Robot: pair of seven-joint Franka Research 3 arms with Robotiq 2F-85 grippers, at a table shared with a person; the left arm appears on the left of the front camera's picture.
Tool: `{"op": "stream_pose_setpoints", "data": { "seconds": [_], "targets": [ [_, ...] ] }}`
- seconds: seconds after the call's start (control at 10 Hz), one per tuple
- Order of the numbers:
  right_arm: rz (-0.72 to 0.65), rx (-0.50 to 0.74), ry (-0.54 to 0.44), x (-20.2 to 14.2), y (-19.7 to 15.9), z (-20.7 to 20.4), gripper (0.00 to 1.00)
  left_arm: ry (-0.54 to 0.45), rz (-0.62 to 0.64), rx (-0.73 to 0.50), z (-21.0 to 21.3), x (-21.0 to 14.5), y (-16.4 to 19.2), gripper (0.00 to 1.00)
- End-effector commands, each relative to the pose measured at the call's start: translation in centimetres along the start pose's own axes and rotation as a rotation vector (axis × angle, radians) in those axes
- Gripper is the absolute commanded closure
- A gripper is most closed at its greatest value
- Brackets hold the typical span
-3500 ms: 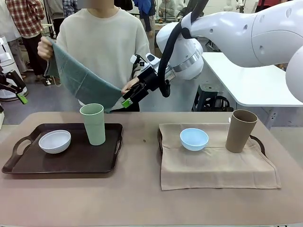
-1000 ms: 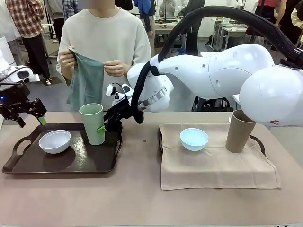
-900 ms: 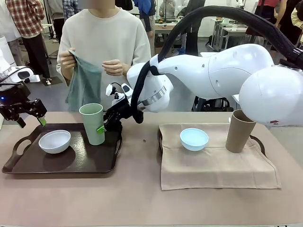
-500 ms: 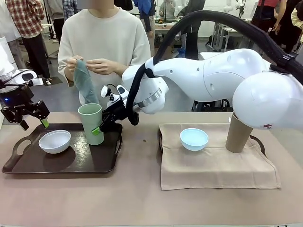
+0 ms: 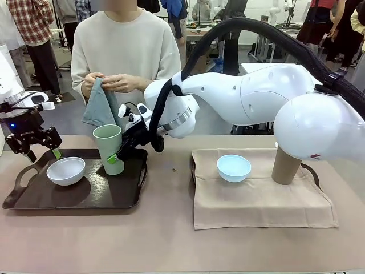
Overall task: Set up a tray with a mat and arrange the tableware.
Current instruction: Pick up the Picnic Bowl and Reusable plastic cup from the Handle tray in front of the human's position and hold them in the air.
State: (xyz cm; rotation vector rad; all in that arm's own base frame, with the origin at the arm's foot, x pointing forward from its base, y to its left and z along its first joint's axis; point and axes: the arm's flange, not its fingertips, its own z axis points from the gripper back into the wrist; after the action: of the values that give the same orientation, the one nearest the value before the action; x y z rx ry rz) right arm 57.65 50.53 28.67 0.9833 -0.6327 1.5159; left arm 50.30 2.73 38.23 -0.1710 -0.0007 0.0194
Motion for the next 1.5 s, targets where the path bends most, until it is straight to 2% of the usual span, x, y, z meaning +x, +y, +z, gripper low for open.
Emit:
{"op": "stream_pose_setpoints", "data": {
  "seconds": [0.0, 0.7, 0.8, 0.9, 1.0, 1.1, 1.3, 1.4],
  "targets": [
    [-0.018, 0.014, 0.032, 0.8, -1.3, -0.5, 0.0, 0.027, 0.029, -0.017, -0.4, 0.8, 0.0, 0.16],
    [-0.032, 0.052, 0.015, 0.6, -1.8, -0.5, 0.0, 0.079, 0.035, -0.001, -2.1, 0.6, -0.2, 0.16],
    [-0.021, 0.058, 0.017, 0.6, -1.8, -0.6, 0.07, 0.085, 0.03, -0.003, -2.2, 0.6, -0.2, 0.16],
    [-0.015, 0.066, 0.017, 0.5, -1.8, -0.6, 0.6, 0.087, 0.031, -0.001, -2.3, 0.6, -0.1, 0.55],
    [-0.011, 0.066, 0.012, 0.5, -1.8, -0.5, 0.67, 0.091, 0.03, 0.002, -2.3, 0.6, -0.2, 0.66],
    [-0.012, 0.068, 0.008, 0.5, -1.9, -0.5, 1.0, 0.095, 0.03, 0.003, -2.3, 0.6, -0.2, 1.0],
    [-0.011, 0.071, 0.008, 0.4, -1.9, -0.5, 1.0, 0.099, 0.031, 0.002, -2.4, 0.6, -0.2, 1.0],
    [-0.01, 0.071, 0.009, 0.4, -1.9, -0.5, 0.76, 0.101, 0.031, 0.003, -2.4, 0.6, -0.2, 0.92]
  ]
}}
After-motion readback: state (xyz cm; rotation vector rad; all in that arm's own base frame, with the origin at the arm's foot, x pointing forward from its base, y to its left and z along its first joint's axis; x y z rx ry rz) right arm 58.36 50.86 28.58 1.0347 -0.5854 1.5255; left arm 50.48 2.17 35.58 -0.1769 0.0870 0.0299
